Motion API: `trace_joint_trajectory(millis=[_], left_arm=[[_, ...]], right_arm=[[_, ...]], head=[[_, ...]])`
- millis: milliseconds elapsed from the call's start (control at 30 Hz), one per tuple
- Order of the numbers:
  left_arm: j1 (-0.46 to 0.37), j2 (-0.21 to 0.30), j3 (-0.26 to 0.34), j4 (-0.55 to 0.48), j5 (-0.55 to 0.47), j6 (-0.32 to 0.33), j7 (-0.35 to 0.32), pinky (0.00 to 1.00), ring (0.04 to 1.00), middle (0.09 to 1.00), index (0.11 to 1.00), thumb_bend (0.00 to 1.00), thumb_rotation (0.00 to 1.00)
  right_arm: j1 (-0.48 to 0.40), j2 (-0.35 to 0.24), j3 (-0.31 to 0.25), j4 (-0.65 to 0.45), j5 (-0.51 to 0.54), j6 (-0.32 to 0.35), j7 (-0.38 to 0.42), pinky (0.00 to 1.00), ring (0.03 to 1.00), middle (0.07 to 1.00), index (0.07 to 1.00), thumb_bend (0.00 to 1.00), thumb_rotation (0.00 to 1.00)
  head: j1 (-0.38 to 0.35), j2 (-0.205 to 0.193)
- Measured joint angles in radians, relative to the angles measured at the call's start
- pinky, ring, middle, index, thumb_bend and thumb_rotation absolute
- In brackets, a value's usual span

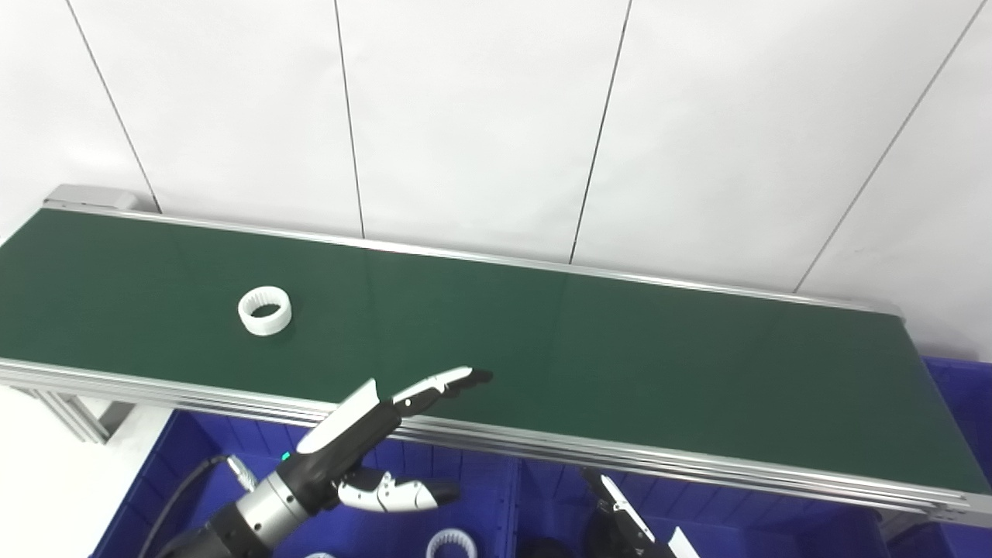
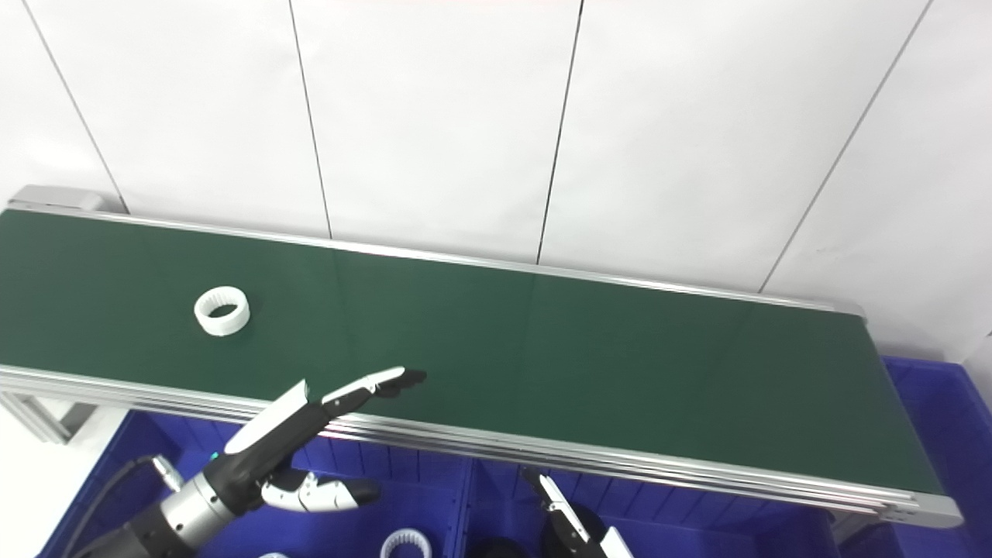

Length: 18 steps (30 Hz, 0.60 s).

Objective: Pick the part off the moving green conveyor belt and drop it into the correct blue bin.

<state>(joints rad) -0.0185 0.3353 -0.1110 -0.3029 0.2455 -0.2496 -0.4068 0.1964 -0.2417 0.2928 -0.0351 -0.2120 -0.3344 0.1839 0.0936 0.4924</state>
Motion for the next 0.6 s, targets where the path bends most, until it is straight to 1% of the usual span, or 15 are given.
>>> trace_joint_trajectory(millis=[67,133,200,300,333,433,500,600], left_arm=[[-0.061,0.031,0.026,-0.041,0.041,0.031,0.000,0.87,0.911,0.927,0.909,0.39,0.56],[-0.122,0.065,0.046,-0.048,0.093,0.032,0.005,0.86,0.899,0.918,0.906,0.42,0.57],[-0.163,0.092,0.060,-0.038,0.137,0.025,0.019,0.84,0.884,0.905,0.899,0.50,0.37],[-0.191,0.101,0.075,-0.009,0.199,0.013,0.051,0.78,0.872,0.896,0.893,0.62,0.18],[-0.196,0.102,0.077,0.003,0.213,0.008,0.062,0.76,0.866,0.892,0.889,0.65,0.14],[-0.215,0.108,0.086,0.043,0.259,-0.021,0.093,0.74,0.854,0.884,0.884,0.70,0.09],[-0.237,0.117,0.091,0.081,0.312,-0.053,0.128,0.75,0.853,0.876,0.873,0.73,0.07],[-0.271,0.137,0.093,0.134,0.367,-0.073,0.173,0.78,0.832,0.853,0.851,0.79,0.03]], right_arm=[[-0.008,-0.001,0.001,0.005,0.003,0.000,0.005,0.95,0.987,1.000,0.985,0.51,1.00],[-0.016,-0.001,0.001,0.007,0.009,-0.009,0.011,0.95,0.986,1.000,0.984,0.51,1.00],[-0.021,-0.001,0.001,0.012,0.011,-0.018,0.013,0.95,0.986,1.000,0.983,0.52,1.00],[-0.021,0.000,0.000,0.029,0.011,-0.027,0.015,0.95,0.986,1.000,0.983,0.52,1.00],[-0.020,0.000,0.000,0.033,0.011,-0.027,0.015,0.95,0.986,1.000,0.983,0.52,1.00],[-0.023,0.001,0.000,0.035,0.011,-0.031,0.015,0.95,0.986,1.000,0.983,0.53,1.00],[-0.028,0.002,0.000,0.035,0.011,-0.035,0.015,0.95,0.985,1.000,0.984,0.53,1.00],[-0.033,0.002,-0.002,0.035,0.011,-0.039,0.015,0.95,0.985,1.000,0.985,0.53,1.00]], head=[[0.000,0.000],[0.000,0.000],[0.000,-0.002],[-0.002,-0.003],[-0.006,-0.003],[-0.008,-0.003],[-0.011,-0.003],[-0.011,-0.003]])
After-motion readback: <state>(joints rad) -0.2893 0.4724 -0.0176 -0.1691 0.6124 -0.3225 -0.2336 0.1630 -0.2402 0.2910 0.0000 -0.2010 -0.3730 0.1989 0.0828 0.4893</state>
